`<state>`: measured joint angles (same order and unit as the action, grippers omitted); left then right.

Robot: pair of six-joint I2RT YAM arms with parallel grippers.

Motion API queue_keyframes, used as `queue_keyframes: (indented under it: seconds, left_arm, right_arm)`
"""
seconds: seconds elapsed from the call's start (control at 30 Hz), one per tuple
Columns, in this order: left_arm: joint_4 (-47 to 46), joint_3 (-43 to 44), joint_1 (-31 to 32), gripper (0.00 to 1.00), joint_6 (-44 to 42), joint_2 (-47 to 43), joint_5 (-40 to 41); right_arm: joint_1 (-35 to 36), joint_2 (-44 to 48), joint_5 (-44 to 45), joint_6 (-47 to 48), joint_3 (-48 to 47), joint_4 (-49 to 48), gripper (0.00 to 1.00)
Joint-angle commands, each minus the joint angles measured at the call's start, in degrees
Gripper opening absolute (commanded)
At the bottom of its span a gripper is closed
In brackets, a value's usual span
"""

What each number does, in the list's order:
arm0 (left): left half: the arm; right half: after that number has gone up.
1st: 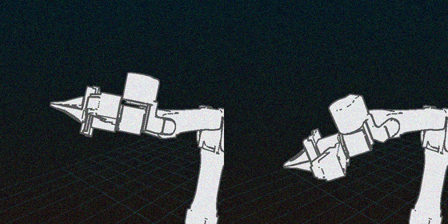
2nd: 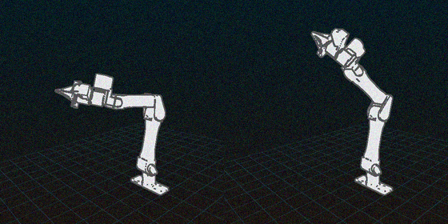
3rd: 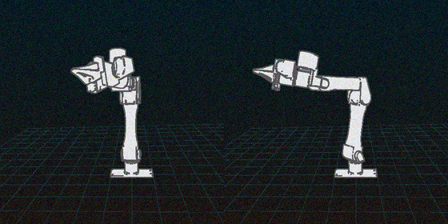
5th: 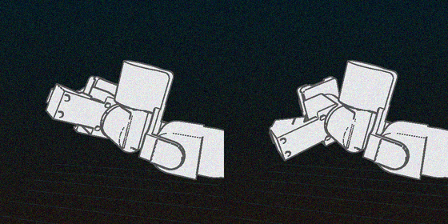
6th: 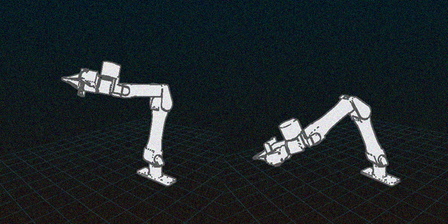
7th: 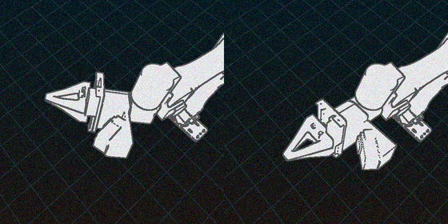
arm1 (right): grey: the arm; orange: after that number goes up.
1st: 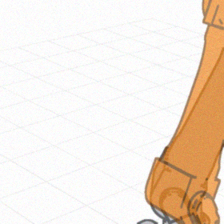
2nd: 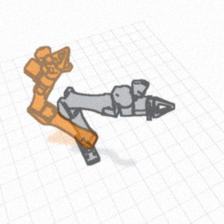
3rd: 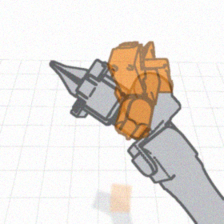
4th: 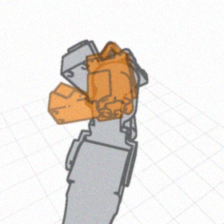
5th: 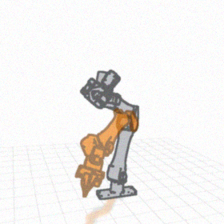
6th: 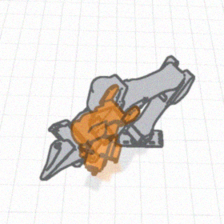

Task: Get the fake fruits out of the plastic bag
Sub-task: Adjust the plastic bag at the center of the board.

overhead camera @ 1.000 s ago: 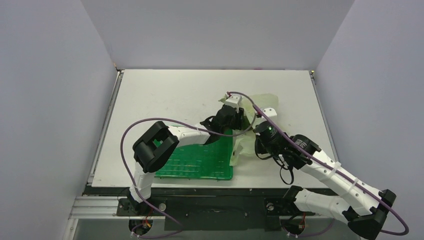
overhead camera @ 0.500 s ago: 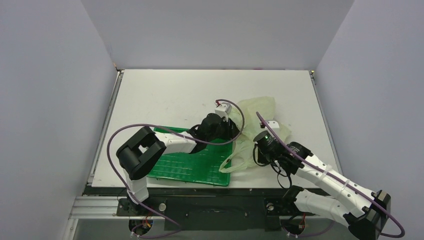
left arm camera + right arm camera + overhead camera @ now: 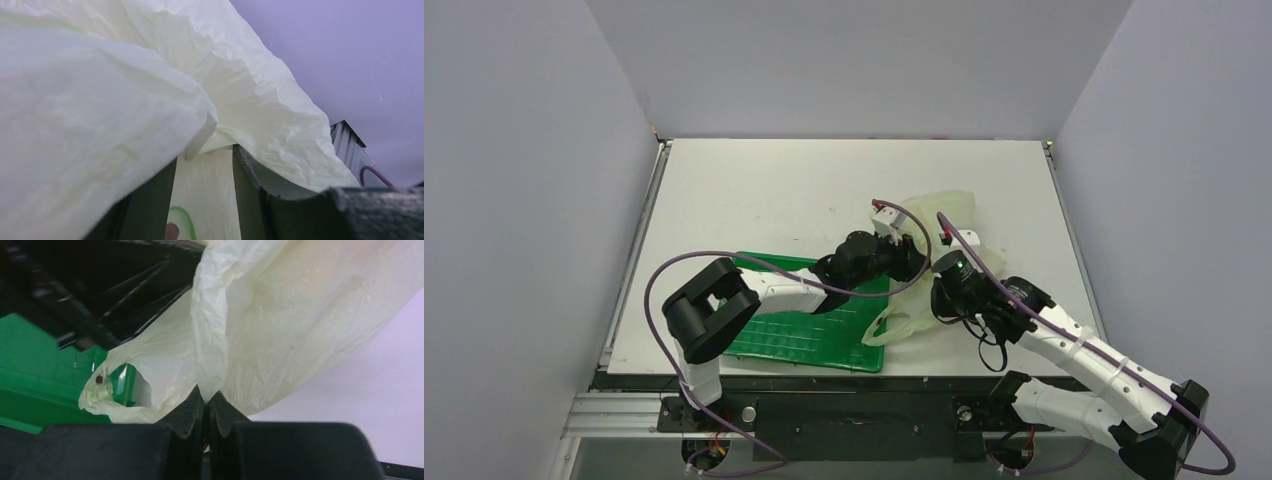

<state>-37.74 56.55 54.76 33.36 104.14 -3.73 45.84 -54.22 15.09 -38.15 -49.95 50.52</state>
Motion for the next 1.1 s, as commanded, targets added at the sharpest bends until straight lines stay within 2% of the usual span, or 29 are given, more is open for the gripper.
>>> queue_keyframes:
  seconds: [0.0,0.2,0.5,0.73,0.97,1.07]
  left_arm:
    - [0.16,6.68,-0.26,0.41,-3.32,4.33,2.27]
    - [2.64,9.54,-0.18,0.4,-5.05,7.12,6.62]
    - [0.71,13.56,0.08,0.53,-10.61,12.99,15.87]
    - [2.19,19.89,0.44,0.6,-9.51,20.7,22.78]
    - [9.24,25.81,0.49,0.57,-5.02,26.73,25.27]
    - [9.36,25.7,0.35,0.46,-4.91,27.18,22.88]
  right_arm:
    - [-0.1,-0.1,-0.23,1.54,-3.43,-1.12,0.0]
    - [-0.13,0.24,0.18,1.85,-4.19,-0.37,0.0]
    - [-0.07,-1.32,-0.45,2.42,-4.94,-0.46,0.0]
    - [-0.12,-0.94,-0.6,2.24,-3.92,-1.6,0.0]
    - [-0.15,-0.82,-0.47,2.28,-2.23,-2.18,0.0]
    - [-0.21,0.0,0.03,2.42,-1.77,-2.16,0.0]
